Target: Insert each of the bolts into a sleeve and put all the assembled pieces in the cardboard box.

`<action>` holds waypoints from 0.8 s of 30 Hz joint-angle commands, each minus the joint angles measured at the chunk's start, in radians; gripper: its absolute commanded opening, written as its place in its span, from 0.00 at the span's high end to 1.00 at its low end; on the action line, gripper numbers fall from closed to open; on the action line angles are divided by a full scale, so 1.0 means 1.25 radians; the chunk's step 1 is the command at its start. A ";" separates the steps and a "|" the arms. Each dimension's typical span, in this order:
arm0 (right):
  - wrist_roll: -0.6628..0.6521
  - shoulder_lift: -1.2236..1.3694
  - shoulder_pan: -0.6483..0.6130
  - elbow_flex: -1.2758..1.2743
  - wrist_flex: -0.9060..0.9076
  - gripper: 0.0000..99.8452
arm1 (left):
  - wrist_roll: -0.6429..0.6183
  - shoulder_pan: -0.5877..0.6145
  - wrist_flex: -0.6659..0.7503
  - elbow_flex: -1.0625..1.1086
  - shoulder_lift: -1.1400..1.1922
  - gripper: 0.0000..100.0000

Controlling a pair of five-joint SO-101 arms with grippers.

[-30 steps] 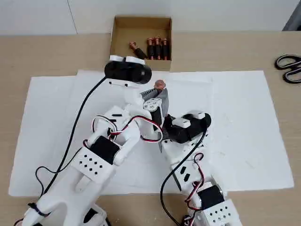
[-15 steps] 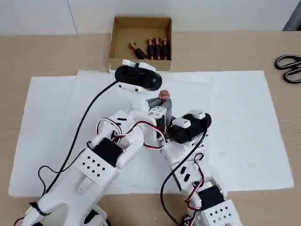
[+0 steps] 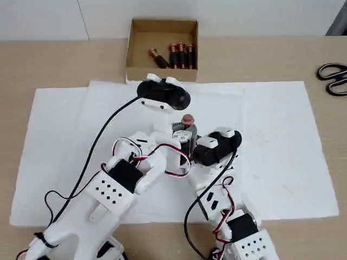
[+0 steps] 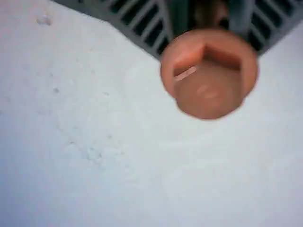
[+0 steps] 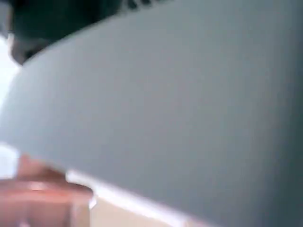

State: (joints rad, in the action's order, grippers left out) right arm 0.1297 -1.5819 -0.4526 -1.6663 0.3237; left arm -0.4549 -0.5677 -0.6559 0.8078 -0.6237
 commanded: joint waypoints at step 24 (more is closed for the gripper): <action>0.007 -0.015 0.002 0.016 -0.003 1.00 | -0.058 0.010 -0.007 0.012 -0.034 0.69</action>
State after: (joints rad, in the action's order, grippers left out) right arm 0.1312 -1.5804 -0.4434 -1.6694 0.3237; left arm -0.5148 -0.5631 -0.6590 0.8631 -0.6421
